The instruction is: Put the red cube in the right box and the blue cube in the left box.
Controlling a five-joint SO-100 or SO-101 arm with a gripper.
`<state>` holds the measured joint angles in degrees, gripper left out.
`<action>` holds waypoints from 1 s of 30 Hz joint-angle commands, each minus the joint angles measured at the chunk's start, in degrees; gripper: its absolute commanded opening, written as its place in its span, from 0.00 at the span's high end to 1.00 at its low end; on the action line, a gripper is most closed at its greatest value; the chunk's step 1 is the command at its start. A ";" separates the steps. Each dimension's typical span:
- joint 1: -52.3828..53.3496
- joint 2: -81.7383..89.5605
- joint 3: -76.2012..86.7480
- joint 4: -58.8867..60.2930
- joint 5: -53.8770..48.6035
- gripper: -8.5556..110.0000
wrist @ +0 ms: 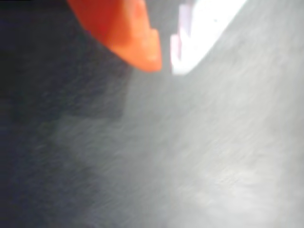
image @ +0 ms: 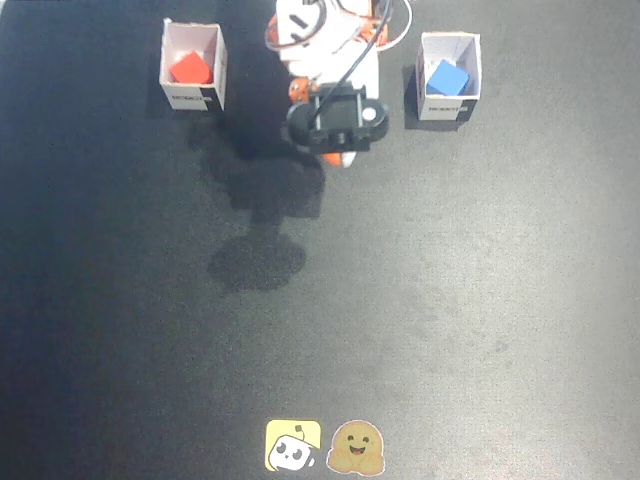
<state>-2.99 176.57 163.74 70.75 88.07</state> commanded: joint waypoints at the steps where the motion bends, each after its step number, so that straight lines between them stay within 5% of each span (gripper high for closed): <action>1: 2.99 0.62 0.79 -2.29 -2.55 0.93; 30: 3.69 0.62 0.88 1.85 -1.05 0.92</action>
<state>0.70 176.57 164.97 72.60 87.45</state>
